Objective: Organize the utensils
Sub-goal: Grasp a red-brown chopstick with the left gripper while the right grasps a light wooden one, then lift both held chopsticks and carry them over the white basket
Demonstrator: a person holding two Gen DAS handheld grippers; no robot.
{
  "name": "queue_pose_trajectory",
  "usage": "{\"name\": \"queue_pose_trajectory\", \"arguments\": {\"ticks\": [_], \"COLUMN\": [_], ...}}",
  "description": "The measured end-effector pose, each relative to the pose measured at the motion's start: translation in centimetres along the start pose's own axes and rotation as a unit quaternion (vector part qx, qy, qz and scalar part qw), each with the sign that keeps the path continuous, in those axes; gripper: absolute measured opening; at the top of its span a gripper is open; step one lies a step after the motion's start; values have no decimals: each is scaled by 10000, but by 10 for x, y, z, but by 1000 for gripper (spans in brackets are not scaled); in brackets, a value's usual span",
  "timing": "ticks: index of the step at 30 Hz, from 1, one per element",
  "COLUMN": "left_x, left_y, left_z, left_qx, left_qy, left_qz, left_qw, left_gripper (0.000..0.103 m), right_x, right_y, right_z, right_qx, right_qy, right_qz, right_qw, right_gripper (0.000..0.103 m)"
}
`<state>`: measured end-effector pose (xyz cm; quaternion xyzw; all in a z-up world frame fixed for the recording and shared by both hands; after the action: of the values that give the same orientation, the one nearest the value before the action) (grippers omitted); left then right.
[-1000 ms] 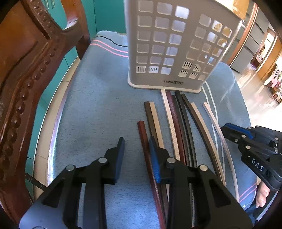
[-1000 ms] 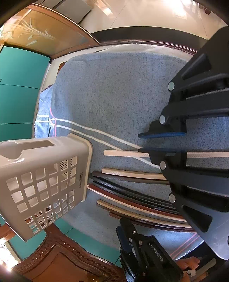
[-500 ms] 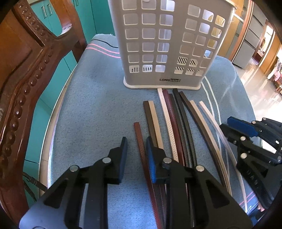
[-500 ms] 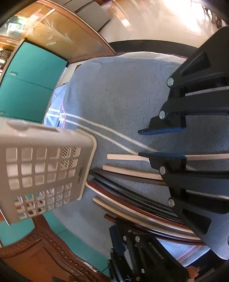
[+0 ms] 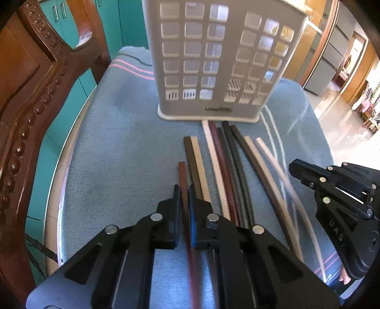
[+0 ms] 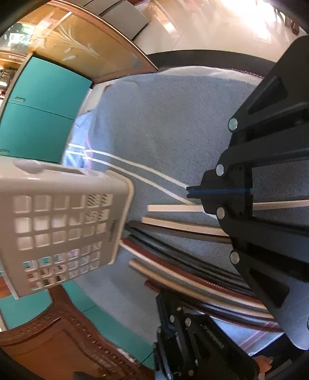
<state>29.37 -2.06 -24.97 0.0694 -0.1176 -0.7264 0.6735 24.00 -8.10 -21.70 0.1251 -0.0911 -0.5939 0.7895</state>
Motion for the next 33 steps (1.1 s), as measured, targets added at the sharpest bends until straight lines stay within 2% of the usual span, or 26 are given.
{"name": "queue_pose_trajectory", "arguments": {"ticks": [6, 13, 18, 19, 21, 27, 29, 30, 33], "left_x": [-1, -16, -22, -21, -18, -14, -16, -16, -18], "left_y": [2, 0, 1, 1, 0, 1, 2, 2, 0], "left_z": [35, 65, 68, 68, 66, 68, 71, 74, 82], "left_qx": [531, 962, 1020, 1012, 983, 1025, 1083, 1132, 1272], "left_qy": [-202, -352, -394, -368, -353, -375, -386, -383, -392], "left_qz": [50, 239, 271, 268, 252, 253, 256, 258, 263], "left_qw": [9984, 9945, 9936, 9938, 9942, 9937, 9930, 9925, 9908], "left_gripper": [7, 7, 7, 7, 7, 7, 7, 7, 7], "right_x": [7, 11, 15, 12, 4, -8, -9, -9, -8], "right_y": [4, 1, 0, -1, -2, 1, 4, 3, 0], "right_z": [31, 30, 24, 21, 9, -24, -25, -25, -24], "right_qx": [407, 341, 263, 205, 30, -332, -296, -303, -321], "right_qy": [563, 928, 914, 918, 793, 367, 300, 321, 494], "right_qz": [-151, -398, -402, -347, -213, -44, -21, -31, -167], "right_qw": [9975, 9943, 9947, 9950, 9966, 9988, 9991, 9990, 9981], "right_gripper": [0, 0, 1, 3, 14, 22, 21, 9, 6]}}
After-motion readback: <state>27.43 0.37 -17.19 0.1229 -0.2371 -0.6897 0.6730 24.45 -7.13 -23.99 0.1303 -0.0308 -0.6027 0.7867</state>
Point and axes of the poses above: each gripper's, at about its wrist camera, not at the fingertips, and z roughly against the way its jaws point, x to its right, y to its top, the point moved 9 cm from there along -z, roughly the way its jaws point, and after that the axes turned 15 degrees about -x, right-handed, at the moved point
